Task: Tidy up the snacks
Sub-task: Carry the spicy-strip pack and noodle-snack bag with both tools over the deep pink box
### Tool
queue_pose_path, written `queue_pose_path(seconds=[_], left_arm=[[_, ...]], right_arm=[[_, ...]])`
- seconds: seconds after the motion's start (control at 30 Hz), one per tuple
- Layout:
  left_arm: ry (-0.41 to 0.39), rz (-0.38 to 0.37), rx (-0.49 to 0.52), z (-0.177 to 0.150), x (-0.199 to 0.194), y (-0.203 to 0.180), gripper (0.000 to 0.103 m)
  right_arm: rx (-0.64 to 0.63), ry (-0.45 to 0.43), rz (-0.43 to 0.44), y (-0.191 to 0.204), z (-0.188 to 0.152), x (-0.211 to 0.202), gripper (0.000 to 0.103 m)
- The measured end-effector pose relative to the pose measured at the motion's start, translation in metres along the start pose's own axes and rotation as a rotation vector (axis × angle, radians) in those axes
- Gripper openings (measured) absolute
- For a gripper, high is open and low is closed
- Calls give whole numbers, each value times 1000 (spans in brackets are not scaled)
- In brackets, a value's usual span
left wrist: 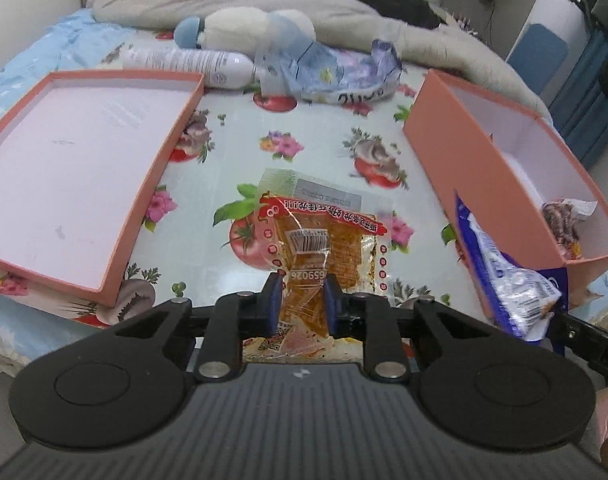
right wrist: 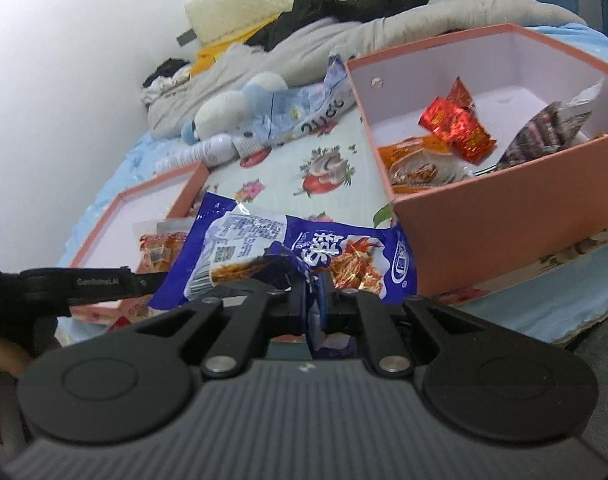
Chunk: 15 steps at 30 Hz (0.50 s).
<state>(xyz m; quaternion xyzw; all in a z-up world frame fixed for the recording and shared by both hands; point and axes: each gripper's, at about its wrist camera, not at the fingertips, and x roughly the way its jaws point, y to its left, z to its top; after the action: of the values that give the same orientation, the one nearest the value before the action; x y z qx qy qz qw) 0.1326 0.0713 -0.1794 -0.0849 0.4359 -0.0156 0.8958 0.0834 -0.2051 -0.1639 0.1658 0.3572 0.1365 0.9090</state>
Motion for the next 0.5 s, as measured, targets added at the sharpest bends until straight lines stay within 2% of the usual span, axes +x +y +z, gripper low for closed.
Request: queue_pose_path(seconds=[0.07, 0.3, 0.5], left_arm=[[-5, 9, -2, 0, -6, -3, 25], [-15, -38, -18, -3, -26, -18, 25], [-58, -99, -10, 16, -45, -39, 25]], right_arm=[[12, -14, 2, -3, 1, -12, 9], [-7, -87, -36, -2, 4, -48, 8], [-18, -163, -78, -10, 21, -69, 8]])
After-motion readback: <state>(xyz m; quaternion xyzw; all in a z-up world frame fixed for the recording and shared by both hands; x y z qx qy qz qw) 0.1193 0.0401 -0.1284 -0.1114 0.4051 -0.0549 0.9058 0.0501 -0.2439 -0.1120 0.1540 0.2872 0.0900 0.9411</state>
